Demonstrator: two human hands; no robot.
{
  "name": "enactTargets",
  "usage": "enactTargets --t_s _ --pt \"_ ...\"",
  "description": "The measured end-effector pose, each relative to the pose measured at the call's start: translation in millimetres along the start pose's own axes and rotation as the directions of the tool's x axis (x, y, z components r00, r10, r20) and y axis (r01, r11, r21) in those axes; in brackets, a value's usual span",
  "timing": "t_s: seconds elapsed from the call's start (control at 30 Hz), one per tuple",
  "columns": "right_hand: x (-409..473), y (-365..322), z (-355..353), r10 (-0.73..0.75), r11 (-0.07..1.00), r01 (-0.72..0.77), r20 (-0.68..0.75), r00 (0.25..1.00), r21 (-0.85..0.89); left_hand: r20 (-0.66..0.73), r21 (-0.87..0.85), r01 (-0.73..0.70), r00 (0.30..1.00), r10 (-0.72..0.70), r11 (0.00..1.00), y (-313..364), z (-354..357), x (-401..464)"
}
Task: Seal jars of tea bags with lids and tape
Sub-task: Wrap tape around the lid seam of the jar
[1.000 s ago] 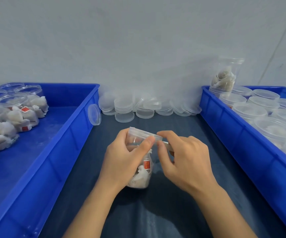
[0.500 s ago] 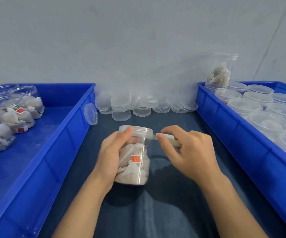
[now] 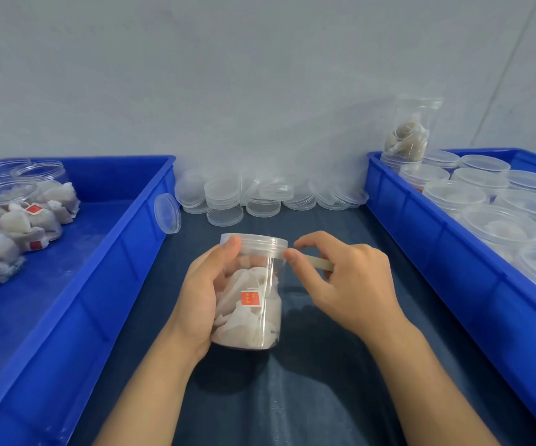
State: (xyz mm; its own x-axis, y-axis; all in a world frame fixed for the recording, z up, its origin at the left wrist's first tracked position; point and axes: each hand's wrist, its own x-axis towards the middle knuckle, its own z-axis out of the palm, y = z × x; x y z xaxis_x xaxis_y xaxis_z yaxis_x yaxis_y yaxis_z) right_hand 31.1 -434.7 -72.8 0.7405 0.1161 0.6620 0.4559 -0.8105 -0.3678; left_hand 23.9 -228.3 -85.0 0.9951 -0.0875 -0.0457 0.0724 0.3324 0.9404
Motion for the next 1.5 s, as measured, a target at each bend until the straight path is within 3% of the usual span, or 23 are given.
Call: enactTargets --t_s 0.3,0.5,0.7,0.9,1.13,1.3,1.5 --pt "-2.1 -1.8 -9.4 0.0 0.995 -0.007 0.068 0.998 0.103 0.142 -0.091 0.018 0.99 -0.005 0.996 -4.4 -2.1 -1.3" --pt "-1.4 -5.0 -15.3 -0.043 0.993 0.041 0.022 0.999 0.109 0.138 -0.128 -0.04 0.989 0.058 0.991 -7.0 2.2 -0.3" --pt "-3.6 -8.9 -17.2 -0.086 0.993 0.088 -0.03 0.996 0.084 0.11 -0.049 -0.042 0.993 0.047 0.998 -7.2 -1.2 2.1" --pt "-2.4 -12.1 -17.8 -0.063 0.998 0.062 -0.035 0.997 -0.013 0.036 0.272 -0.248 0.968 0.248 0.93 -11.2 3.3 6.0" --pt "-3.8 -20.6 -20.1 -0.074 0.997 0.074 0.007 0.997 0.005 0.024 0.236 -0.279 0.959 0.282 0.931 -12.6 11.9 3.6" --pt "-4.8 -24.3 -18.3 -0.091 0.996 0.091 0.037 0.995 0.012 0.051 0.38 -0.316 0.946 0.322 0.869 -12.0 12.5 -1.1" --pt "-4.9 -19.6 -17.9 -0.07 0.997 0.065 0.102 0.992 0.044 -0.022 0.461 -0.309 0.933 0.358 0.832 -15.6 13.2 1.7"
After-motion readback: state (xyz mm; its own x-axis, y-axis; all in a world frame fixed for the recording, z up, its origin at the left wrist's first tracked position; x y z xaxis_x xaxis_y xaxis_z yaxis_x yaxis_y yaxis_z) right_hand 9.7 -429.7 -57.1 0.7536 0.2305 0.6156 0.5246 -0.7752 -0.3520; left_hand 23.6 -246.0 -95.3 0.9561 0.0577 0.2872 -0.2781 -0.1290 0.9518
